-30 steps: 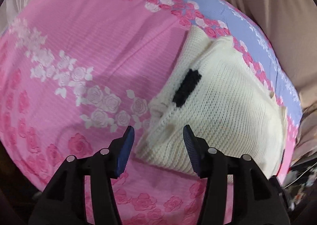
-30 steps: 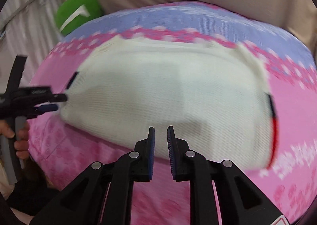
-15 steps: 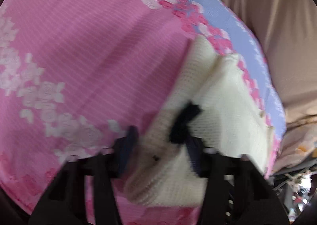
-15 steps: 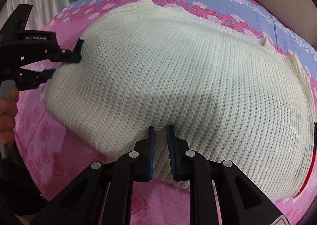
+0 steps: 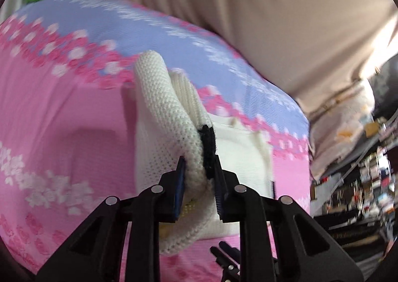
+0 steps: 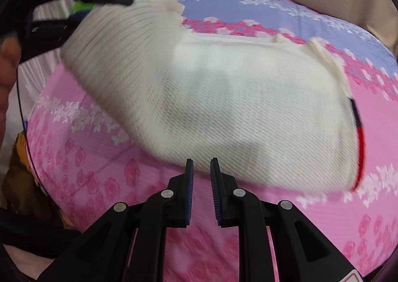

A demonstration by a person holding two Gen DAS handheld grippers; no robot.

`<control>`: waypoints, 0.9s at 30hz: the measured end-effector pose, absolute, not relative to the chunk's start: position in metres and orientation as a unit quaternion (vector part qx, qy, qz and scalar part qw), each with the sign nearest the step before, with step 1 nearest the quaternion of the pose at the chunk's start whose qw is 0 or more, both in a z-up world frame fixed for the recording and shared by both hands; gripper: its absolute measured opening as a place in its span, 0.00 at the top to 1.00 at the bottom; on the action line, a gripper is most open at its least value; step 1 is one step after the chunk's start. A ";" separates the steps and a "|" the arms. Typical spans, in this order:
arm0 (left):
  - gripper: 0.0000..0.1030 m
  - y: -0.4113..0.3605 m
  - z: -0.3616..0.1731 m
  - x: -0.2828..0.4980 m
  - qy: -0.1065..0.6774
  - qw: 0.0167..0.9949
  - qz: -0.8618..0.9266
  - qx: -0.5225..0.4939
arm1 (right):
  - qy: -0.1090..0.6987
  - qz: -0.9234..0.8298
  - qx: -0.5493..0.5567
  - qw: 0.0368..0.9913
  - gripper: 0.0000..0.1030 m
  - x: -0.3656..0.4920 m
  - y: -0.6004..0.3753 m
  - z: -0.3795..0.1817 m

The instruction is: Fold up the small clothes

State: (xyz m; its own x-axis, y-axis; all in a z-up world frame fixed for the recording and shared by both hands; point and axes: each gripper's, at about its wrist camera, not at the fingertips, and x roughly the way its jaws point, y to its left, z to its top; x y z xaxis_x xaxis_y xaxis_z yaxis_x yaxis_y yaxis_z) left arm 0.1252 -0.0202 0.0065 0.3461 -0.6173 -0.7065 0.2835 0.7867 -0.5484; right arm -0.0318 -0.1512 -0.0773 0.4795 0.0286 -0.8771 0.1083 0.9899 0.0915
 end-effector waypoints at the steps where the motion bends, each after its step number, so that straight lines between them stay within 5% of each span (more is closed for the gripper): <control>1: 0.81 -0.036 0.012 0.122 0.495 0.803 -0.294 -0.155 | 0.508 -0.031 0.069 0.858 0.84 -0.040 -0.159 -0.074; 13: 0.82 -0.227 -0.009 0.055 0.518 0.760 -0.393 -0.004 | 0.479 -0.149 0.163 0.849 0.84 -0.143 -0.269 -0.066; 23: 0.79 -0.264 -0.079 0.040 0.568 0.745 -0.346 0.049 | 0.455 -0.148 0.223 0.849 0.84 -0.163 -0.325 -0.067; 27: 0.73 -0.256 -0.069 0.041 0.571 0.741 -0.354 0.001 | 0.434 -0.127 0.225 0.863 0.67 -0.153 -0.339 -0.051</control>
